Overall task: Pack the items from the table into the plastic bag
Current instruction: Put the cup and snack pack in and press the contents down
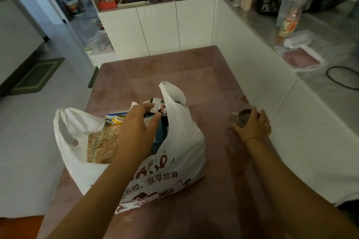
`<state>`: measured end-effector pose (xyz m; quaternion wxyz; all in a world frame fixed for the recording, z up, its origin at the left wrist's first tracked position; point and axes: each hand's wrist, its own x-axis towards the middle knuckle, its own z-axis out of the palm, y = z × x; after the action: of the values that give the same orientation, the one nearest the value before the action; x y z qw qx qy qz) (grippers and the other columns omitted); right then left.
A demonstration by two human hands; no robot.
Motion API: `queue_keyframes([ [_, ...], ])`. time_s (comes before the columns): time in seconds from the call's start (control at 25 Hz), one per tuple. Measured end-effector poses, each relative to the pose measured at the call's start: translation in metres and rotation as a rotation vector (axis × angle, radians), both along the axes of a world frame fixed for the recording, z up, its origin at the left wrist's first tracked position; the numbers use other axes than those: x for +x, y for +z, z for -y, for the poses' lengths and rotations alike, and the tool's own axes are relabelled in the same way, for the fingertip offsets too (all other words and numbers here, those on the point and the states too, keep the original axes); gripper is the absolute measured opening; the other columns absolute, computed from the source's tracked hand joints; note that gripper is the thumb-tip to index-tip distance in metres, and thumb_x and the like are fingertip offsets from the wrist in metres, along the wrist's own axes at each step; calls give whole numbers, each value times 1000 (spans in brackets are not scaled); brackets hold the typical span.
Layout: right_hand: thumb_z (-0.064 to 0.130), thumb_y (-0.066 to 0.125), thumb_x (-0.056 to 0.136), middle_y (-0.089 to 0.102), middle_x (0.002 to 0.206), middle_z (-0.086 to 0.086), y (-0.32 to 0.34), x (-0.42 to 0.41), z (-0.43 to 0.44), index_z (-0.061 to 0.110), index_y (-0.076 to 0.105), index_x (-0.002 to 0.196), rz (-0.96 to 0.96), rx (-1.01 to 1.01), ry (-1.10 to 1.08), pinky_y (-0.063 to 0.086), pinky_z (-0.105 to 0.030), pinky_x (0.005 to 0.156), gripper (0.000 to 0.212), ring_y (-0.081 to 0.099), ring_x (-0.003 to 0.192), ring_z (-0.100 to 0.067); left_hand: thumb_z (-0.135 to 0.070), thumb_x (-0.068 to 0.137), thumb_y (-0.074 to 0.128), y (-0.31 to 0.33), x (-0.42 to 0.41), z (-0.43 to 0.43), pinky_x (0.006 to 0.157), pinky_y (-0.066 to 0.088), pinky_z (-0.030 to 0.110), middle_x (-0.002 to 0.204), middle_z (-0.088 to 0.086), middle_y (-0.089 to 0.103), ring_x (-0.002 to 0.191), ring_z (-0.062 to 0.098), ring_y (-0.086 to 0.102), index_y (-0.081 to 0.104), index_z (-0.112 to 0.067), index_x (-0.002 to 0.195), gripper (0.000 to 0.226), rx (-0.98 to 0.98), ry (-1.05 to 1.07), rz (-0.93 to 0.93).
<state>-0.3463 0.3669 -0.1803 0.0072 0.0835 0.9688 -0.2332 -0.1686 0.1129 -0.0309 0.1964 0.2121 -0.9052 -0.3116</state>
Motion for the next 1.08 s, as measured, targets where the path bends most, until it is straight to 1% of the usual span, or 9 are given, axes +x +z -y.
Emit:
queue_keyframes([
  [0.16, 44, 75, 72, 32, 142, -22, -6, -4, -2, 11, 30, 143, -82, -86, -12, 41, -48, 97, 91, 40, 124, -45, -37, 89, 53, 0, 0, 9, 87, 46, 38, 124, 5, 58, 108, 22, 55, 52, -22, 122, 37, -36, 80, 29],
  [0.28, 43, 77, 70, 34, 138, -22, 19, -1, 9, 10, 30, 144, -152, -178, 6, 43, -47, 96, 93, 40, 122, -44, -39, 89, 52, 8, 4, 23, 84, 51, 49, 124, 9, 57, 103, 27, 56, 52, -22, 121, 36, -97, 151, 29],
  [0.44, 37, 80, 68, 36, 137, -18, 101, 10, 55, 11, 32, 144, -395, -439, 170, 43, -40, 99, 94, 42, 125, -35, -35, 88, 54, 19, 19, 46, 95, 41, 49, 123, 11, 57, 111, 29, 51, 57, -17, 115, 33, -233, 239, -78],
  [0.6, 37, 78, 69, 34, 140, -8, 178, 56, 123, 18, 34, 142, -513, -729, 453, 36, -11, 94, 88, 40, 125, -15, -30, 86, 60, 28, 42, 71, 99, 29, 47, 129, 16, 52, 121, 34, 40, 58, -11, 117, 36, -372, 344, -124],
  [0.68, 38, 76, 69, 34, 136, 2, 193, 85, 155, 22, 33, 142, -443, -802, 607, 33, 3, 85, 86, 35, 118, -3, -30, 84, 62, 31, 53, 81, 103, 25, 48, 134, 18, 45, 127, 36, 34, 55, -10, 121, 43, -406, 429, -127],
  [0.8, 35, 75, 72, 33, 133, 4, 187, 125, 197, 28, 31, 142, -181, -766, 852, 34, -5, 84, 83, 36, 111, -1, -32, 80, 66, 29, 71, 98, 105, 25, 49, 140, 18, 38, 129, 37, 32, 43, -11, 130, 58, -320, 563, -54],
  [0.88, 35, 74, 74, 33, 136, 2, 173, 144, 216, 28, 31, 140, 7, -699, 965, 35, -12, 85, 80, 39, 112, -6, -34, 81, 66, 27, 79, 107, 98, 39, 49, 136, 16, 44, 120, 36, 46, 38, -13, 133, 64, -81, 595, 35],
  [0.96, 38, 74, 74, 35, 136, 1, 161, 154, 227, 27, 33, 137, 115, -656, 1012, 38, -19, 90, 76, 43, 118, -13, -34, 87, 58, 26, 84, 113, 79, 50, 40, 118, 14, 60, 96, 30, 60, 48, -11, 125, 46, 144, 562, 107],
  [1.08, 45, 73, 72, 39, 136, 3, 153, 159, 229, 25, 36, 136, 234, -585, 1062, 44, -28, 95, 76, 45, 118, -15, -30, 95, 43, 29, 89, 113, 52, 40, 25, 68, 8, 62, 58, 20, 54, 63, -11, 79, 32, 201, 433, 3],
])
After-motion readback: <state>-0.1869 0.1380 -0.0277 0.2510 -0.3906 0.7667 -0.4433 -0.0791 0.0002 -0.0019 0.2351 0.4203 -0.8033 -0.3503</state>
